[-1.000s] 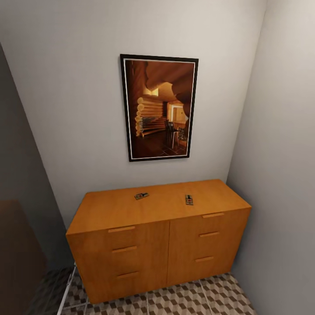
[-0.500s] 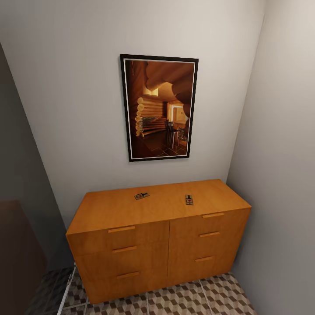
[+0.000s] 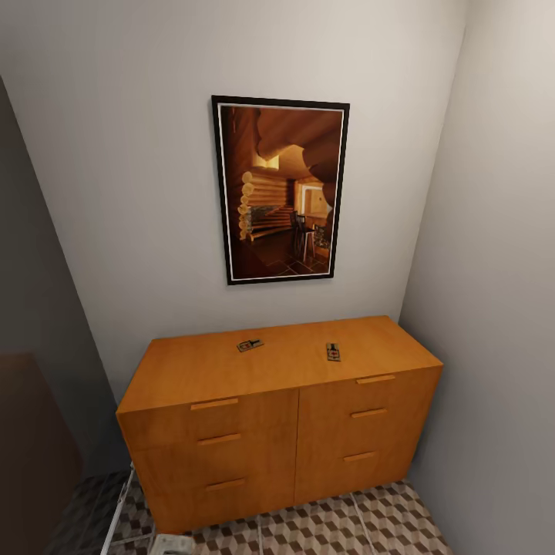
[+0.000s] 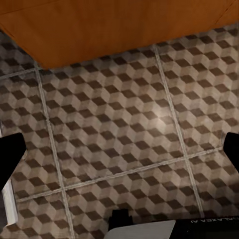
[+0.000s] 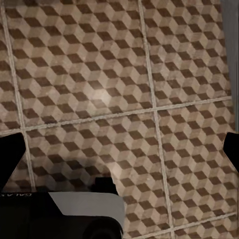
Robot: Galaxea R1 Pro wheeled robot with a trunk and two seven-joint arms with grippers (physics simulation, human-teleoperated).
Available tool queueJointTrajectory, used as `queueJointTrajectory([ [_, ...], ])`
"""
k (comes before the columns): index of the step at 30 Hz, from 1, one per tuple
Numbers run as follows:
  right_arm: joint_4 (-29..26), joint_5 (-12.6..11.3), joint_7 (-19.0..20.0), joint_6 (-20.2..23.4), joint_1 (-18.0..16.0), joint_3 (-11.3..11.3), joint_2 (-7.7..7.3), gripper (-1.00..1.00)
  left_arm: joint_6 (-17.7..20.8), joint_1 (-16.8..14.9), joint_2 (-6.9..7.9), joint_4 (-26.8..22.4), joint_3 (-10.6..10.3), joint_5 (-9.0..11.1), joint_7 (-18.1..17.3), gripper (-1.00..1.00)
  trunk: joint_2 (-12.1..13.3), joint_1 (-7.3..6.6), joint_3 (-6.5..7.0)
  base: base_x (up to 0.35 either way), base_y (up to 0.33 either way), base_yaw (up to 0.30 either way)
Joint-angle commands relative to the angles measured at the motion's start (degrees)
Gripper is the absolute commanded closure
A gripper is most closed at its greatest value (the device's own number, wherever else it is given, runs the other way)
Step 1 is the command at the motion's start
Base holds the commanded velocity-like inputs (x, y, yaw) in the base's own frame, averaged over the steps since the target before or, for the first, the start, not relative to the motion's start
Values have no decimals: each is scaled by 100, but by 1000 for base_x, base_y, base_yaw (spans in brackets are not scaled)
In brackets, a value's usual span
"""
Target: Take the four mousetraps from the cabinet in the bathroom and place them on the bathroom floor. Make sure all four end up on the same floor surface, and ensure that at least two of them are either under or directly next to the same bathroom sink.
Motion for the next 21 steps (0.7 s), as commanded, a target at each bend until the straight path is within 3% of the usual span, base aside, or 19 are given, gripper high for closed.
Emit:
queueJointTrajectory([
  [1, -184, 23, -33, 178, -1, 31, -19, -100, 148, -7, 44, -185, -30, 50, 11, -100, -8, 2, -11, 0, 0, 0],
  [8, -1246, 15, -39, 876, -1, -7, -160, -100, 634, -43, 223, -991, -24, 18, 12, -100, -8, 2, -11, 0, 0, 0],
  [21, -2944, 13, -64, 1839, -1, -78, -340, -100, 1050, -118, 258, -1304, -17, -50, -16, -100, -8, 2, -11, 0, 0, 0],
])
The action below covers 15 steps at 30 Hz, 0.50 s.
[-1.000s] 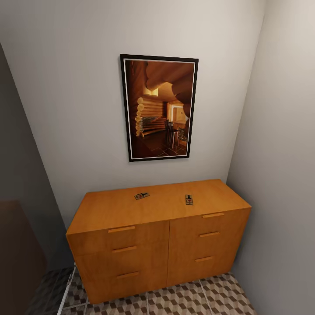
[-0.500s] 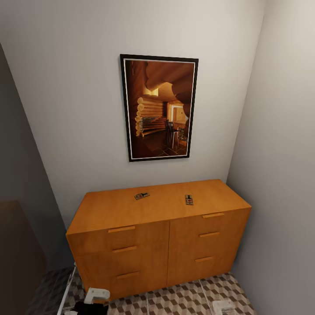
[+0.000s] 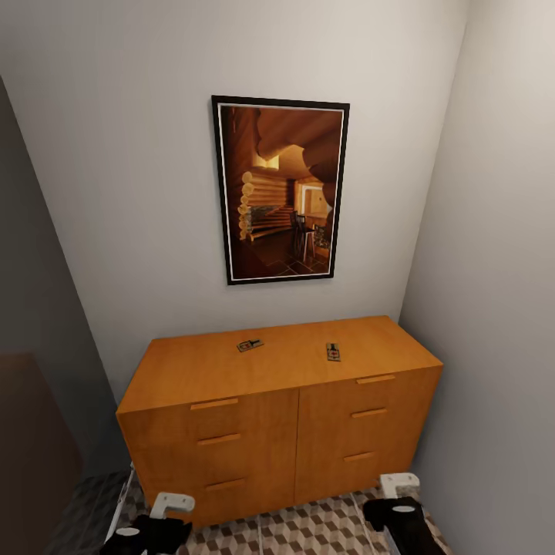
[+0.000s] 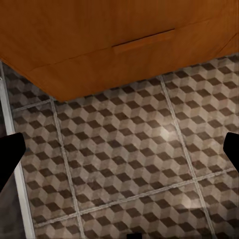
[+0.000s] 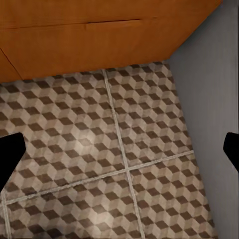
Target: Take the four mousetraps from the cabinet in the bathroom and place them on the bathroom floor. Make sure all four end up on the same floor surface, and ensure that at least two of them are either under or directly next to the same bathroom sink.
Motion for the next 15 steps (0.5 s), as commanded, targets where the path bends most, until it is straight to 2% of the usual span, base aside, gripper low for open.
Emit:
queueJointTrajectory([
  [1, -180, 24, -20, 154, -3, -8, -5, -100, 70, -26, 1, -51, -18, 55, 10, -100, -9, 2, -11, 0, 0, 0],
  [8, -1522, 30, -28, 1035, -3, -216, -18, -100, 432, -188, -28, -745, -19, 57, -24, -100, -9, 2, -11, 0, 0, 0],
  [9, -1522, 30, -28, 1035, -3, -216, -18, -100, 432, -188, -28, -745, -19, 57, -24, -100, -9, 2, -11, 0, 0, 0],
  [15, -2667, 32, -36, 1950, -3, -301, -15, -100, 1206, -229, -51, -1816, -22, 58, -188, -100, -9, 2, -11, 0, 0, 0],
])
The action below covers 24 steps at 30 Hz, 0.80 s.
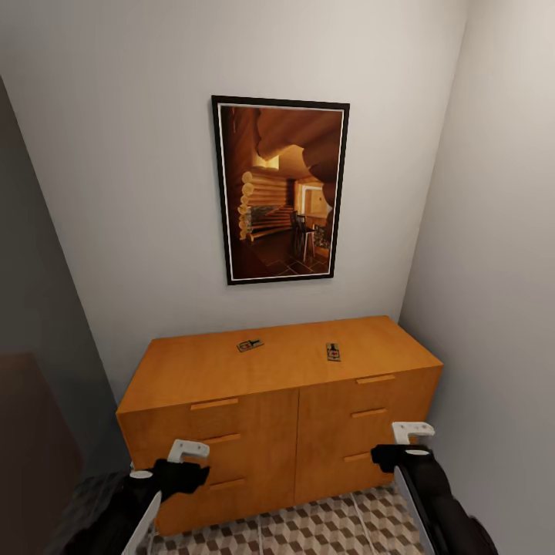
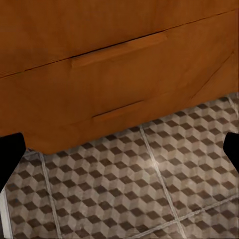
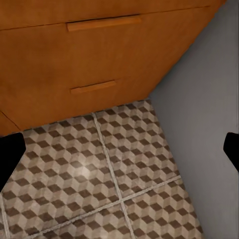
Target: Take the four mousetraps from the cabinet in the bathroom and place them on the bathroom floor. Make sure all four end up on the same floor surface, and ensure that at least two of them are either under or directly next to the same bathroom sink.
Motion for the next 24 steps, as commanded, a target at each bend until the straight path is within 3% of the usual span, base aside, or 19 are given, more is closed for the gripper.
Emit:
queueJointTrajectory([
  [1, -159, 23, 5, 178, -3, -13, 4, -100, 186, -7, -5, -211, -11, 55, -20, -100, -8, 2, -11, 0, 0, 0],
  [6, -602, 28, 0, 713, -9, -32, 12, -100, 831, -45, -98, -1109, -12, 52, -173, -100, -8, 2, -11, 0, 0, 0],
  [12, -764, 40, -6, 984, -125, -39, 17, -100, 1262, -258, -222, -1648, -15, 48, -235, -100, -8, 2, -11, 0, 0, 0],
  [19, -824, 62, -22, 1367, -597, -37, 38, -100, 1654, -815, -406, -1863, -19, 53, -258, -100, -8, 2, -11, 0, 0, 0],
  [24, -790, 51, -50, 1368, -1057, -33, 61, -100, 1746, -1302, -516, -1870, -21, 56, -256, -100, -8, 2, -11, 0, 0, 0],
])
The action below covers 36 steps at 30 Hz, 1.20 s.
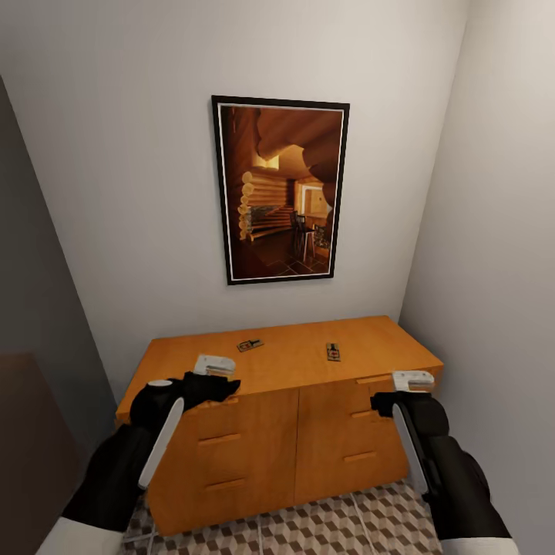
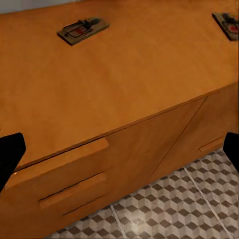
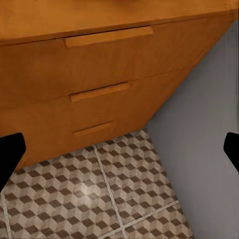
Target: Take the four mousetraps from the cabinet in the bathroom and place them on the bathroom floor. Make sure all four end up on the same floor surface, and ensure that at least two of them are either under or directly next to the same bathroom sink.
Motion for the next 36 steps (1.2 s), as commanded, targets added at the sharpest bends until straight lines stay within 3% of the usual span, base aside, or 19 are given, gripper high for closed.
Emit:
queueJointTrajectory([
  [1, 14, 24, 4, 28, -108, -3, 11, -100, 37, -119, -18, 12, -6, 47, 24, -100, -9, 2, -11, 0, 0, 0],
  [9, 400, 17, -120, 28, -751, 9, 44, -100, 64, -964, -100, 547, -6, 59, 25, -100, -9, 2, -11, 0, 0, 0],
  [12, 1041, 29, -242, 28, -1223, 24, 231, -100, 34, -1705, -67, 1544, -10, 50, -85, -100, -9, 2, -11, 0, 0, 0],
  [14, 1345, 34, -287, 28, -1405, 28, 342, -100, 2, -2000, -31, 1994, -12, 40, -220, -100, -9, 2, -11, 0, 0, 0],
  [16, 1499, 35, -317, 28, -1492, 29, 394, -100, -26, -2140, -7, 2202, -12, 34, -313, -100, -9, 2, -11, 0, 0, 0],
  [21, 2239, 31, -516, -202, -1907, 33, 577, -100, -318, -2674, 155, 2953, -14, -42, -946, -100, -9, 2, -11, 0, 0, 0],
  [26, 2723, -6, -686, -404, -2203, 29, 658, -100, -624, -2880, 294, 3221, -15, -389, -1654, -100, -9, 2, -11, 0, 0, 0],
  [27, 2723, -6, -686, -404, -2203, 29, 658, -100, -624, -2880, 294, 3221, -15, -389, -1654, -100, -9, 2, -11, 0, 0, 0],
  [31, 2879, -17, -739, -451, -2295, 27, 734, -100, -718, -2940, 324, 3302, -10, -883, -2025, -100, -9, 2, -11, 0, 0, 0],
  [36, 2953, -16, -769, -463, -2337, 27, 836, -100, -755, -2968, 315, 3347, 14, -1395, -2215, -100, -9, 2, -11, 0, 0, 0],
])
